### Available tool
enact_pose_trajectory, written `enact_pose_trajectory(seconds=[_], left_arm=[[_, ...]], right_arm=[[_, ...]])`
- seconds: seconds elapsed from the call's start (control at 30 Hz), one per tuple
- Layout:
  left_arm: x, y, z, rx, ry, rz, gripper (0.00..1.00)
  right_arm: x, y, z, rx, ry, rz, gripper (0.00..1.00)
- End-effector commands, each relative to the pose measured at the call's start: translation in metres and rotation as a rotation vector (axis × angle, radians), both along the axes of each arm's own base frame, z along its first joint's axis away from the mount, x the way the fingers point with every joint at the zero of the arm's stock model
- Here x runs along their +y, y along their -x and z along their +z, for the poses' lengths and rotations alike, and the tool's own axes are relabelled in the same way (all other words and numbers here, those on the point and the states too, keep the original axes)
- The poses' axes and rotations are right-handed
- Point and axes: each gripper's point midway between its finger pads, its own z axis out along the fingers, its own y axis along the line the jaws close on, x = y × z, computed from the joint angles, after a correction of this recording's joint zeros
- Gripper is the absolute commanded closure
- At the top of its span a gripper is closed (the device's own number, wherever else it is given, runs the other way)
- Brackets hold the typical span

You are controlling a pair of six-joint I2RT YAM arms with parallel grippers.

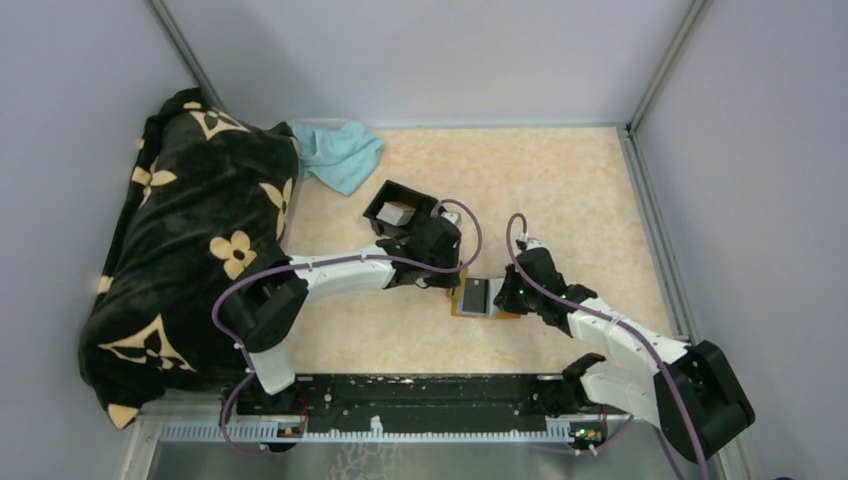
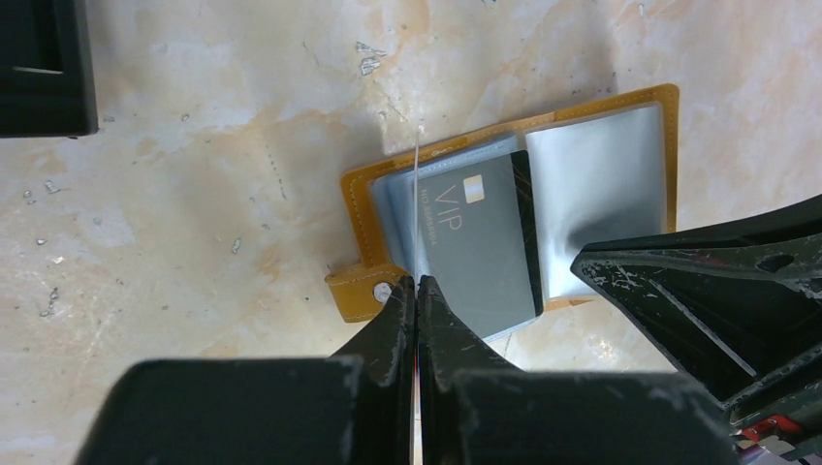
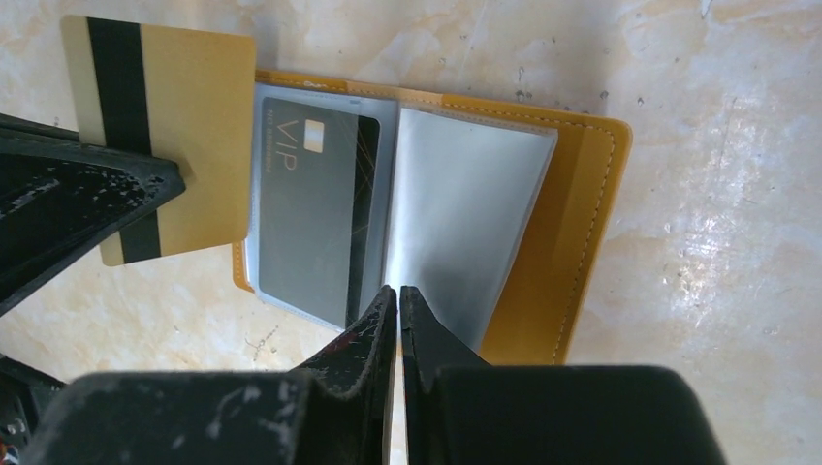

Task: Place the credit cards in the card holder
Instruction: Turn over the card slot in the card holder.

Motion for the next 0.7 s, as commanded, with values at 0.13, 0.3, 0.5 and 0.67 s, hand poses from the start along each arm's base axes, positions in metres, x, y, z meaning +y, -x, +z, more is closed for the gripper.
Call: enact_pose_trajectory(seconds=[0.13,0.3,0.5,0.67], left_arm=[[0.002,-0.002,0.010,-0.013,-0.011,0.004,1.00],[0.006,0.001,0.005,0.006,-0.011,0.025,1.00],[0.009,0.003,0.002,0.042,0.030,0.062,1.00],[0.009,0.006,0.000,0.072,0.057,0.086,1.00]], right_arm=[[0.005,-0.009,0.000,-0.030,-0.022,-0.006,0.96],[0.004,-0.008,-0.004,-0.026,-0.017,-0.007,0.96],[0.004,-0.008,-0.004,-0.026,-0.016,-0.007,0.97],[0.003,-0.008,-0.004,-0.026,-0.013,-0.007,0.97]])
